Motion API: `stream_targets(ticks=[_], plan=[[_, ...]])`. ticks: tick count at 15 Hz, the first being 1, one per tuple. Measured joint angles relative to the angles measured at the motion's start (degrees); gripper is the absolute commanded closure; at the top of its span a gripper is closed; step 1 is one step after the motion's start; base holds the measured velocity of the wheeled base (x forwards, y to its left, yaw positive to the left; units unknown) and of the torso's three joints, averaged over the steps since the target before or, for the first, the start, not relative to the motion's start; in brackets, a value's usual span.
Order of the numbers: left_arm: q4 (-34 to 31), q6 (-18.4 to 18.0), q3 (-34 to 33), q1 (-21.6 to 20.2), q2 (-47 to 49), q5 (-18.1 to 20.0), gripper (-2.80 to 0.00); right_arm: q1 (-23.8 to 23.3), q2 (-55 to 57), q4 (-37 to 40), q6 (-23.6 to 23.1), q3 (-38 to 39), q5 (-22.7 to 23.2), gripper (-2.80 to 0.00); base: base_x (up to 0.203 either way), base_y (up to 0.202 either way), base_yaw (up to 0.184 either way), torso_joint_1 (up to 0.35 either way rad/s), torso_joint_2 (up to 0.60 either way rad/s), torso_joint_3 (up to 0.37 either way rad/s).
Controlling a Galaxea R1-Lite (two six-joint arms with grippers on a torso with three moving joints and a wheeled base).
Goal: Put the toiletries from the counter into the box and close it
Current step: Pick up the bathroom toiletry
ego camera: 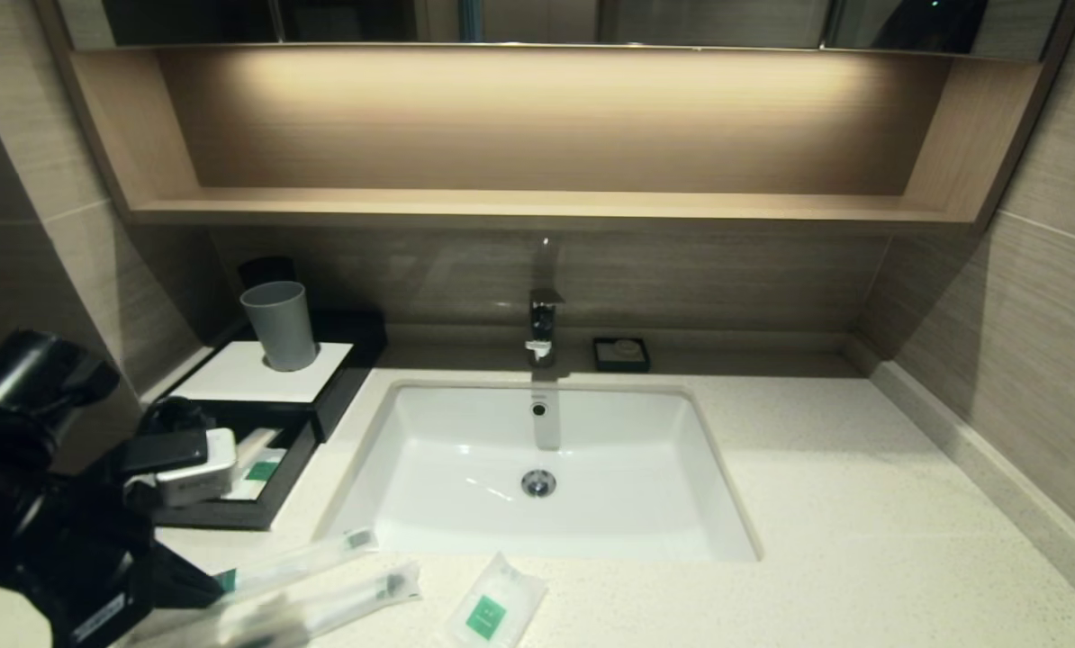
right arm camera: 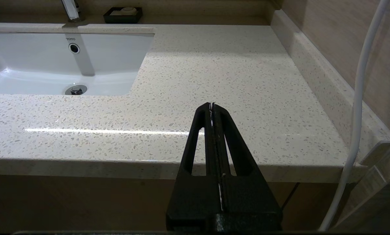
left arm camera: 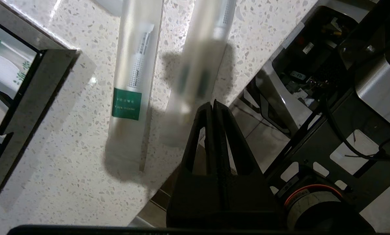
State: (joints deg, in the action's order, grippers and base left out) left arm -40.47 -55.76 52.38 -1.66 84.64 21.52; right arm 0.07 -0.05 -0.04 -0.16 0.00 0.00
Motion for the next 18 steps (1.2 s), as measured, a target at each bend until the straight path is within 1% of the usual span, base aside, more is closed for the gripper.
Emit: stream_targets(ticks=[2, 4, 7, 9, 11, 14, 16, 18], plan=[[0.1, -0.6, -0.9, -0.6, 0.1, 0.0, 0.0, 0.0, 0.0, 0.0, 0.0, 0.0, 0.0, 0.0, 0.0, 0.0, 0.0, 0.0, 0.0, 0.0], [0.1, -1.5, -1.3, -0.2, 0.2, 0.0, 0.0, 0.0, 0.0, 0.0, 0.0, 0.0, 0.0, 0.0, 0.0, 0.0, 0.0, 0.0, 0.0, 0.0], [0.2, -6.3, -1.8, 0.1, 0.9, 0.1, 0.0, 0.0, 0.0, 0.0, 0.0, 0.0, 0.0, 0.0, 0.0, 0.0, 0.0, 0.0, 0.0, 0.0], [0.4, -6.4, -1.6, 1.8, 1.5, 0.4, 0.0, 0.0, 0.0, 0.0, 0.0, 0.0, 0.0, 0.0, 0.0, 0.0, 0.0, 0.0, 0.0, 0.0], [0.6, -5.0, -1.0, 4.7, 2.3, 0.6, 0.0, 0.0, 0.0, 0.0, 0.0, 0.0, 0.0, 0.0, 0.0, 0.0, 0.0, 0.0, 0.0, 0.0], [0.7, -0.5, 1.1, 9.6, 4.4, 0.6, 0.0, 0.0, 0.0, 0.0, 0.0, 0.0, 0.0, 0.0, 0.0, 0.0, 0.0, 0.0, 0.0, 0.0], [0.3, 1.9, 3.2, 11.9, 6.6, 0.5, 0.0, 0.0, 0.0, 0.0, 0.0, 0.0, 0.0, 0.0, 0.0, 0.0, 0.0, 0.0, 0.0, 0.0], [0.1, 3.1, 4.7, 13.5, 8.6, 0.4, 0.0, 0.0, 0.0, 0.0, 0.0, 0.0, 0.0, 0.0, 0.0, 0.0, 0.0, 0.0, 0.0, 0.0]])
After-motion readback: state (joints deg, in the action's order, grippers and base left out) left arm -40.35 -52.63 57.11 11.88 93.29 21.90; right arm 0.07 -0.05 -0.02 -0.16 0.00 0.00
